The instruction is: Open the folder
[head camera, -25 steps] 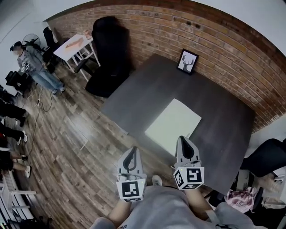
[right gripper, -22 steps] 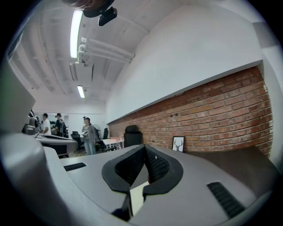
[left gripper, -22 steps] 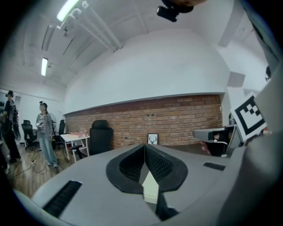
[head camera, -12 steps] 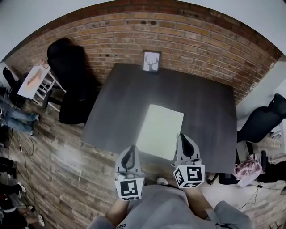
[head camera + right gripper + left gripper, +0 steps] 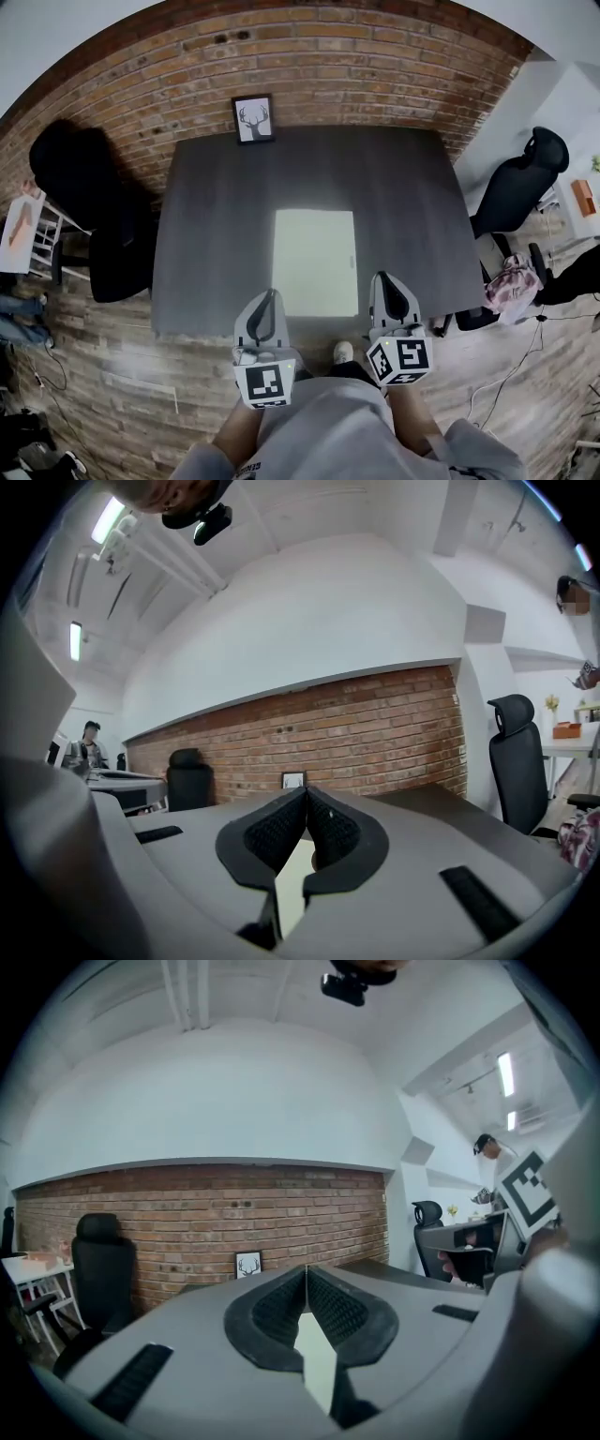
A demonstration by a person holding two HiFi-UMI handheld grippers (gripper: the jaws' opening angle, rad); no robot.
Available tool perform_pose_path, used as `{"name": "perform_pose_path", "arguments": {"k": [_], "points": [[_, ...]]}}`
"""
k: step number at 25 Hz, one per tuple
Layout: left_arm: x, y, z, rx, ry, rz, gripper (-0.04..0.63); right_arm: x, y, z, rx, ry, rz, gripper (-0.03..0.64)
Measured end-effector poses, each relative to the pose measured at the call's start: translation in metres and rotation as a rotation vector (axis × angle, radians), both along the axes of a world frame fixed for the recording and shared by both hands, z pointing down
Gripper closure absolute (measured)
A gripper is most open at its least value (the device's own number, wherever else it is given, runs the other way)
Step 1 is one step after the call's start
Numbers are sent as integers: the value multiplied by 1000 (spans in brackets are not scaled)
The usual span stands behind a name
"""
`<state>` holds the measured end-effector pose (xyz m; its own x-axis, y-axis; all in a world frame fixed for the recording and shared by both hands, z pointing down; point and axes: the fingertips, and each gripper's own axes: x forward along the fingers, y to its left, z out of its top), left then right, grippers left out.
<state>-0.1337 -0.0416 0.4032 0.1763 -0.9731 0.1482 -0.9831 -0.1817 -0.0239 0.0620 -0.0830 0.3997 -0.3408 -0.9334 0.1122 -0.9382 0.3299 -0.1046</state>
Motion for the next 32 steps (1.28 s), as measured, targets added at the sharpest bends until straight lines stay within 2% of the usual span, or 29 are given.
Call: {"name": "perform_pose_path", "arguments": {"k": [4, 6, 8, 10, 11, 21, 25, 32], "points": [[22, -6, 18, -36, -34, 64, 589, 15, -3, 16, -62, 5, -31, 617], [36, -10, 28, -61, -68, 102, 588, 19, -6, 27, -107, -1, -60, 561], [49, -13, 38, -85, -101, 135, 582, 27, -11, 41, -149, 0, -64, 546], [62, -14, 51, -113, -136, 175, 462, 35, -15, 59, -196, 4, -63, 534], [67, -15, 58, -125, -156, 192, 449, 38, -17, 69, -219, 6, -64, 526], [100, -22, 128, -181, -413, 311, 449, 43, -26, 167, -446, 22, -124, 525], [114, -15, 159, -221, -476, 377, 446, 40, -17, 202, -525, 46, -148, 523], [145, -4, 192, -248, -564, 492, 430, 40, -2, 251, -647, 91, -187, 520]]}}
